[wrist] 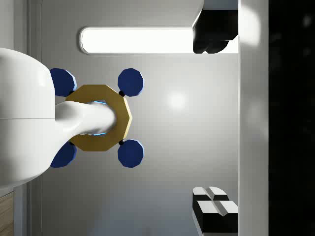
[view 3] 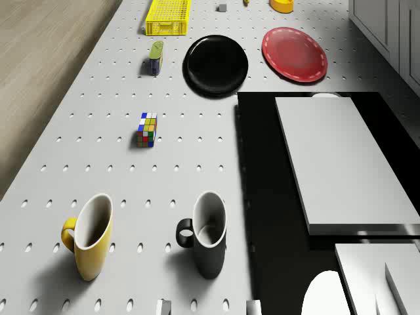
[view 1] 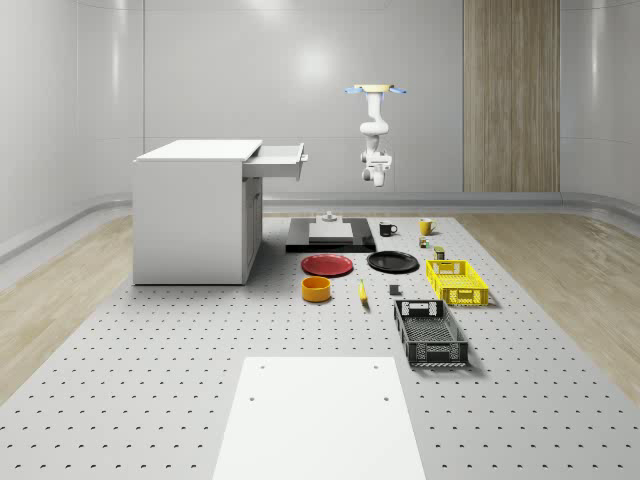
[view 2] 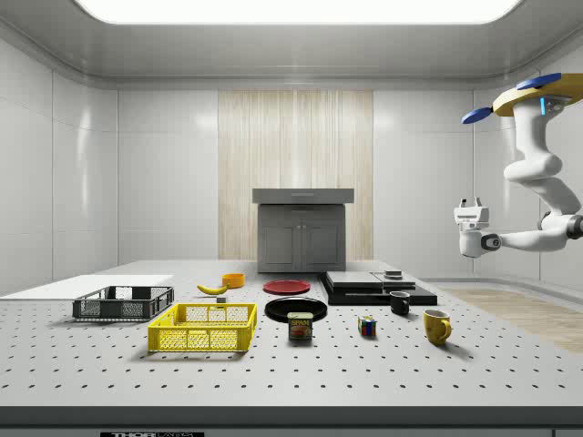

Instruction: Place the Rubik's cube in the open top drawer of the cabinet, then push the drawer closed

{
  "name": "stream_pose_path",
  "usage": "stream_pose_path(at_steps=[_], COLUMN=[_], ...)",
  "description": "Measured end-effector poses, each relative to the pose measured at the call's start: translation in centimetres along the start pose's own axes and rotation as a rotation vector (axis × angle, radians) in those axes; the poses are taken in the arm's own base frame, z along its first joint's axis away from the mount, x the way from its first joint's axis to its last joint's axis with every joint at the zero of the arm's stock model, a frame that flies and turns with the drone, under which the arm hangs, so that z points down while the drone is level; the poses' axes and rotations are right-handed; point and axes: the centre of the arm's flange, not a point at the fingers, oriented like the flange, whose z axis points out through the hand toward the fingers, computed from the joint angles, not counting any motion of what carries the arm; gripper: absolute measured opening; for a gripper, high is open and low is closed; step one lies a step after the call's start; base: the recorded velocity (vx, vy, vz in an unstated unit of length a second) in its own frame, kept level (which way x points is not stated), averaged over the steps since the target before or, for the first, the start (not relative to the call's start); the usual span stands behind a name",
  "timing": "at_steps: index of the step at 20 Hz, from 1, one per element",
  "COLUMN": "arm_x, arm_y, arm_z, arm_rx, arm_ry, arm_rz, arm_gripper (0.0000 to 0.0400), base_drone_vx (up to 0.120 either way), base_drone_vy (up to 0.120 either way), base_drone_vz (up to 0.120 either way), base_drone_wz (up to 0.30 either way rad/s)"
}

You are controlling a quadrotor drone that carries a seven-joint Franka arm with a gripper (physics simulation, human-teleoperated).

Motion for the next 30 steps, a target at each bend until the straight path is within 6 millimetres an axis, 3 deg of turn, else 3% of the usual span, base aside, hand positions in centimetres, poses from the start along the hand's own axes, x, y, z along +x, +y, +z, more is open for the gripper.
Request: stream_pose_path(at_steps=[8, 13, 19, 30], arm_x=[-0.2, -0.1, 0.0, -0.1], arm_y=[0.2, 0.1, 0.0, 0.0], arm_z=[-5.6, -7.8, -8.9, -9.3], arm_rx=[0.004, 0.007, 0.010, 0.016], arm_ry=[0.004, 0.007, 0.011, 0.017], arm_rz=[0.000, 0.000, 0.000, 0.000], arm_gripper=[0.0400, 0.0400, 0.0400, 0.0400], base_drone_vx=[0.000, 0.000, 0.007, 0.120], base_drone_vy=[0.000, 0.000, 0.087, 0.120], base_drone_vz=[0.000, 0.000, 0.000, 0.000], base_drone_wz=[0.000, 0.000, 0.000, 0.000])
